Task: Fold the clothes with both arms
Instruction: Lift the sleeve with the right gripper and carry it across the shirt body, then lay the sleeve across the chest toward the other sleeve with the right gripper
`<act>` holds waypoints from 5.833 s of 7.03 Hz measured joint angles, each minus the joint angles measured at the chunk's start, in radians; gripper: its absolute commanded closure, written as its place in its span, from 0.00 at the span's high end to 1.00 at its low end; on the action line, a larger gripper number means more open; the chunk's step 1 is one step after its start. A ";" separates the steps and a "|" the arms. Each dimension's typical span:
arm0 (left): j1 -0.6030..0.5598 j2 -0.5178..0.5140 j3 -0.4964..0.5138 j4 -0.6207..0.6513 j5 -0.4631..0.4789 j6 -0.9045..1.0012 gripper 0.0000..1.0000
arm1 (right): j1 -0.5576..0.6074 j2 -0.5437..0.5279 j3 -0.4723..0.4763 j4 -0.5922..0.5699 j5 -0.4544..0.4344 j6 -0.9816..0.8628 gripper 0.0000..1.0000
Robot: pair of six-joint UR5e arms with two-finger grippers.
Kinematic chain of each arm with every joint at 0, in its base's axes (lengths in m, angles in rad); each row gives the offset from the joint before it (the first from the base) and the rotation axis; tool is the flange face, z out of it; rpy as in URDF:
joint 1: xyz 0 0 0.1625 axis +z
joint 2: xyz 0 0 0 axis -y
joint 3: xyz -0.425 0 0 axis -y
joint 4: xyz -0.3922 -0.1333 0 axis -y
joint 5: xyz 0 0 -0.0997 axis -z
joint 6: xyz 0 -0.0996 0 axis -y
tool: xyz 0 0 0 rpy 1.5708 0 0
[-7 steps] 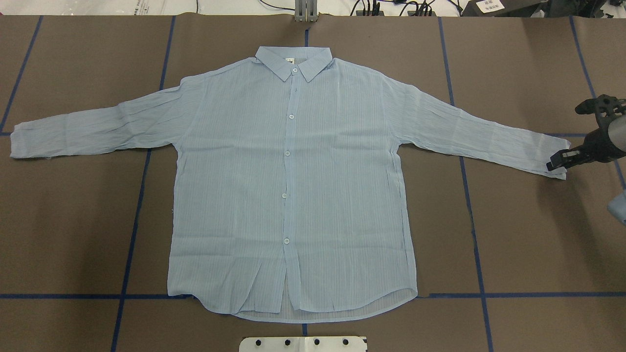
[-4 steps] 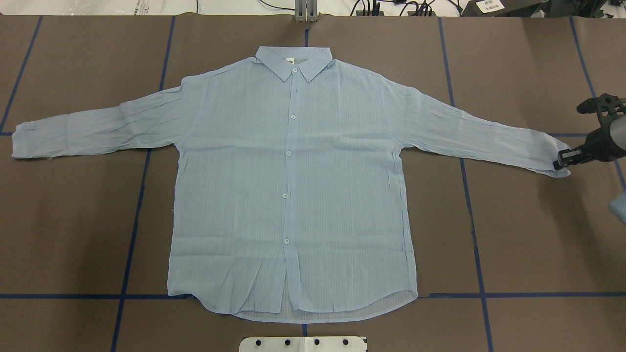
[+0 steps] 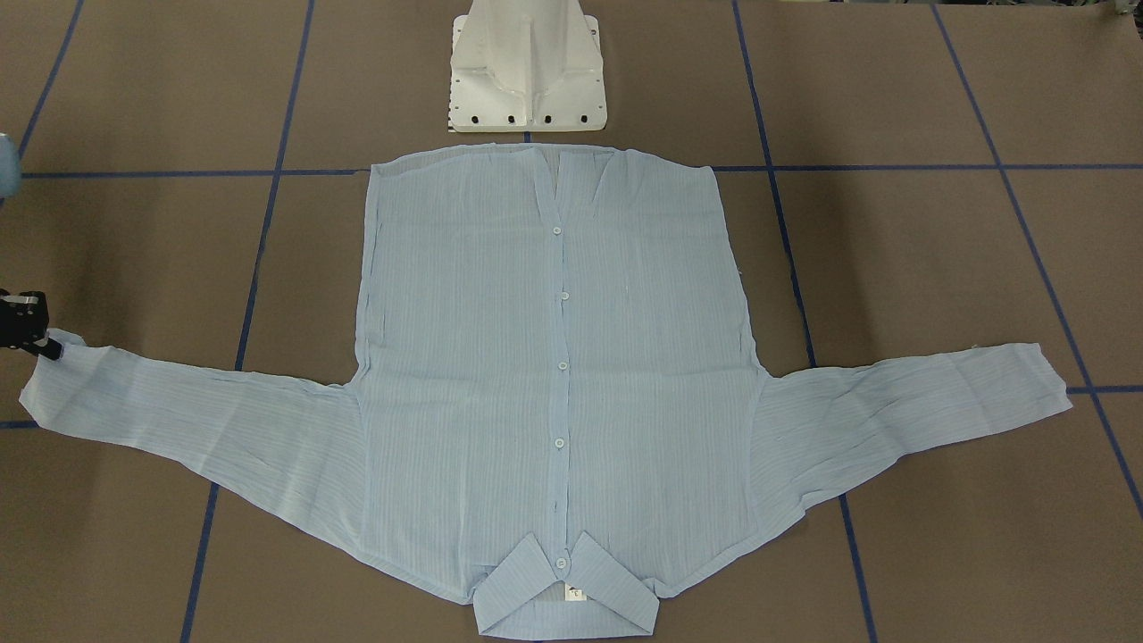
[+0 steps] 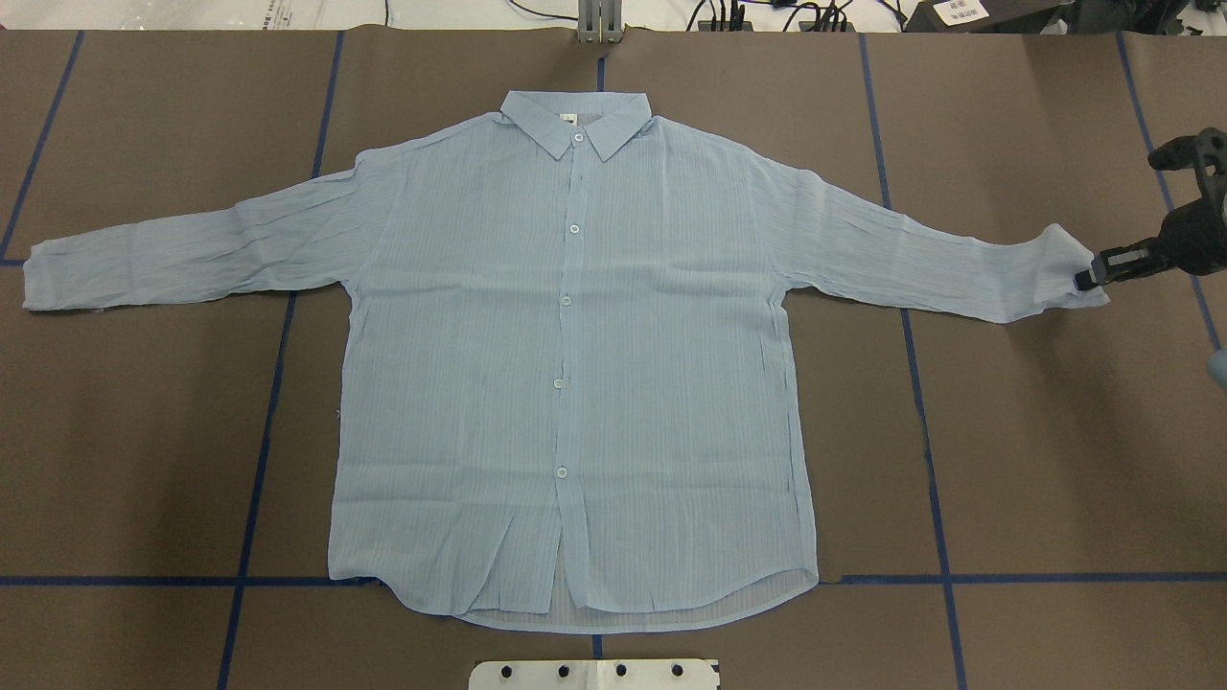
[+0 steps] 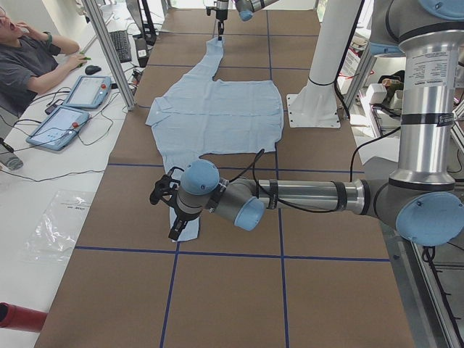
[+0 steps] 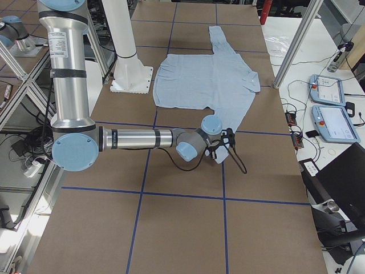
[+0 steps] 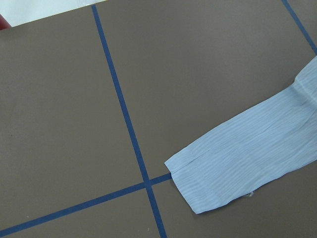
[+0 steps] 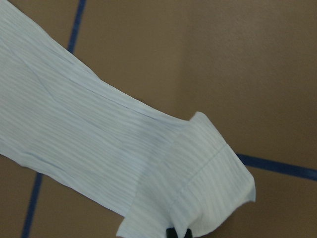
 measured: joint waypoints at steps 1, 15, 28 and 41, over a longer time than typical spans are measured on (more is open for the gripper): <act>0.000 0.000 0.000 0.000 0.000 -0.001 0.99 | -0.032 0.081 0.028 -0.010 0.007 0.067 0.00; 0.000 -0.010 0.053 -0.002 0.001 0.004 0.99 | -0.553 1.053 -0.517 -0.169 -0.486 0.355 1.00; 0.003 -0.025 0.094 -0.060 0.008 -0.055 0.99 | -0.618 1.089 -0.723 -0.184 -0.693 0.566 0.99; 0.019 -0.034 0.168 -0.196 0.081 -0.212 0.99 | -0.685 1.245 -0.673 -0.225 -0.738 0.577 1.00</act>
